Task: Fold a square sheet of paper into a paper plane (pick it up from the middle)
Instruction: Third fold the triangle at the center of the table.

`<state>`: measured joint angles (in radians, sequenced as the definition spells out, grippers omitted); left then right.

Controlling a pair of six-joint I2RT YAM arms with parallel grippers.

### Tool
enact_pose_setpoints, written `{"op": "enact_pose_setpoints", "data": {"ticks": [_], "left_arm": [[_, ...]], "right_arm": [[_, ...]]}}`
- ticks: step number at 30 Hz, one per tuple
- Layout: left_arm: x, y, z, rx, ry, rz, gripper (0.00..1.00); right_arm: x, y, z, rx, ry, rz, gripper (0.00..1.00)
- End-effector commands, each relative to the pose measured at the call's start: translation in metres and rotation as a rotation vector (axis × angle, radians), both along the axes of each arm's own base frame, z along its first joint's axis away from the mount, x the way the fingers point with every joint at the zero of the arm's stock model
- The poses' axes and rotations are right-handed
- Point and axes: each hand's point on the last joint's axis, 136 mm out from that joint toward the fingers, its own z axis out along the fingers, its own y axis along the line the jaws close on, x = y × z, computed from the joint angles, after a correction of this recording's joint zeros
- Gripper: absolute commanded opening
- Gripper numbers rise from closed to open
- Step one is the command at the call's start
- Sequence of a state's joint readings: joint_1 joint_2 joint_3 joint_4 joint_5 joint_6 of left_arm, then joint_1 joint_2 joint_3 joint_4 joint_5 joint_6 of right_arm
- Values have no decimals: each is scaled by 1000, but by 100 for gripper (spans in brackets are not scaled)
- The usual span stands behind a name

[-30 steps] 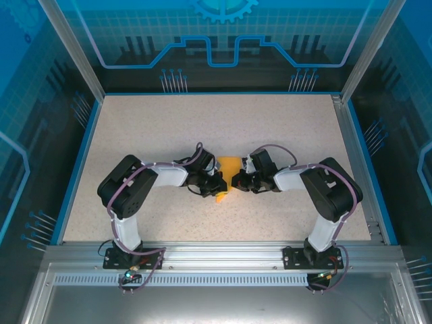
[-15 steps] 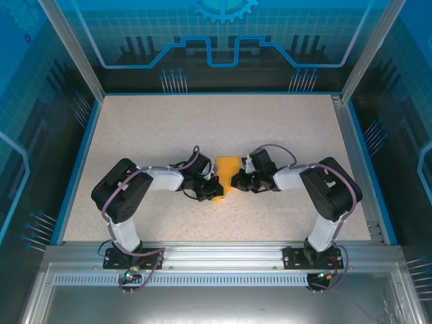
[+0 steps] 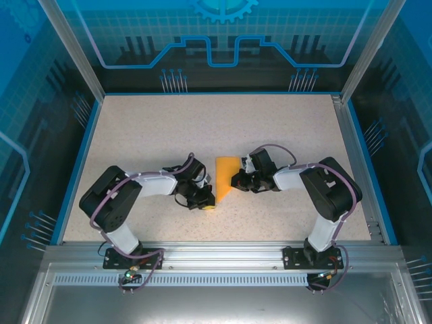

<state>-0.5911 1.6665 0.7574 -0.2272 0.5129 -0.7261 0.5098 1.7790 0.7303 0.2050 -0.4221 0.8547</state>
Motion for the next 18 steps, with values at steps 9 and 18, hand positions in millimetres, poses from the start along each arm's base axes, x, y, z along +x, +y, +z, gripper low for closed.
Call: {"op": "enact_pose_setpoints", "data": {"ticks": [9, 18], "left_arm": [[56, -3, 48, 61, -220, 62, 12], [92, -19, 31, 111, -224, 62, 13]], "right_arm": [[23, -15, 44, -59, -85, -40, 10], [23, -55, 36, -66, -42, -113, 29]]}}
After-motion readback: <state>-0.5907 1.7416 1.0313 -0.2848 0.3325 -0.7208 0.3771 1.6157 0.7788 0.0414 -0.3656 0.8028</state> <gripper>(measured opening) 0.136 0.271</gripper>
